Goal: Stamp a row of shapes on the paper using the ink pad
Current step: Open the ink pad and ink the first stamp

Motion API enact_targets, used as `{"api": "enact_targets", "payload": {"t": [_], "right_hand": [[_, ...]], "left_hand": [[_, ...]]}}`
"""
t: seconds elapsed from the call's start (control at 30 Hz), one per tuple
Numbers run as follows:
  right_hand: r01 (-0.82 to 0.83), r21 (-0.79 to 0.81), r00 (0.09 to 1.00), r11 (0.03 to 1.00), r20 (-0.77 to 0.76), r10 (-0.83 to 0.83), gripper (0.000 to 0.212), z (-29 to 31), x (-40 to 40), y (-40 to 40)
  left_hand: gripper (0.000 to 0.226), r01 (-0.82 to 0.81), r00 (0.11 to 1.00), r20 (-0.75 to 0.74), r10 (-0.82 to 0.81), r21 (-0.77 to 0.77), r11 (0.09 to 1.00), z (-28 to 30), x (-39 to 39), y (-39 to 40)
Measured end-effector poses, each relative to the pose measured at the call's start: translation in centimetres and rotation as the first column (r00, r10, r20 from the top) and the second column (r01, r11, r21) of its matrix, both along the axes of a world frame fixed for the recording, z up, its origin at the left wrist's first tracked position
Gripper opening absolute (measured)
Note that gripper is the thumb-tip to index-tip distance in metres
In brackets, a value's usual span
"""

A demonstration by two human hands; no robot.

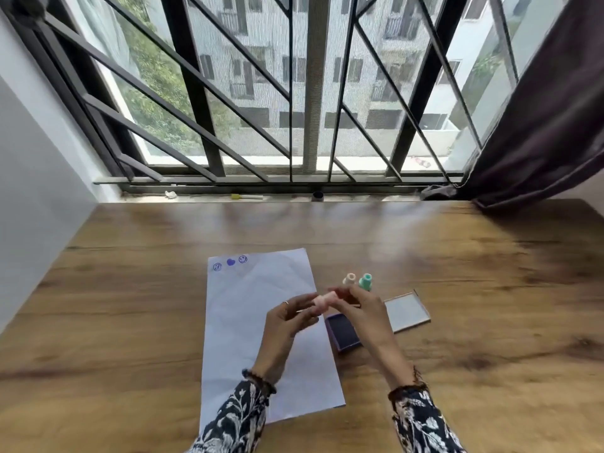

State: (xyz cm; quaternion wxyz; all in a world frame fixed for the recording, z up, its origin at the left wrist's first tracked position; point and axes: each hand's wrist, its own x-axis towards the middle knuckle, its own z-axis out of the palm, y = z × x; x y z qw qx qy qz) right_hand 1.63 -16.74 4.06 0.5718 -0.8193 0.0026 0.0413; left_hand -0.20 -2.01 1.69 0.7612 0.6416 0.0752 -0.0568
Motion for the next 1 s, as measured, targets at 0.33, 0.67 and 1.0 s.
{"api": "enact_targets", "payload": {"t": [0.33,0.67,1.0], "right_hand": [[0.125,0.165,0.988,0.978,-0.111,-0.108,0.027,-0.4,-1.1,-0.1],[0.547,0.723,0.813,0.423,-0.578,-0.063,0.020,-1.1,-2.2,-1.9],[0.401,0.332,0.890,0.854,-0.362,-0.277,0.016,-1.4,-3.5,-2.3]], "left_hand": [[0.021,0.045,0.998,0.046,-0.050,0.097,0.994,0.2,0.3,-0.8],[0.018,-0.101,0.931,0.308,-0.194,0.730,0.676,-1.7,3.6,-0.6],[0.056,0.009,0.911,0.201,-0.359,0.863,0.505,-3.8,4.1,-0.5]]}}
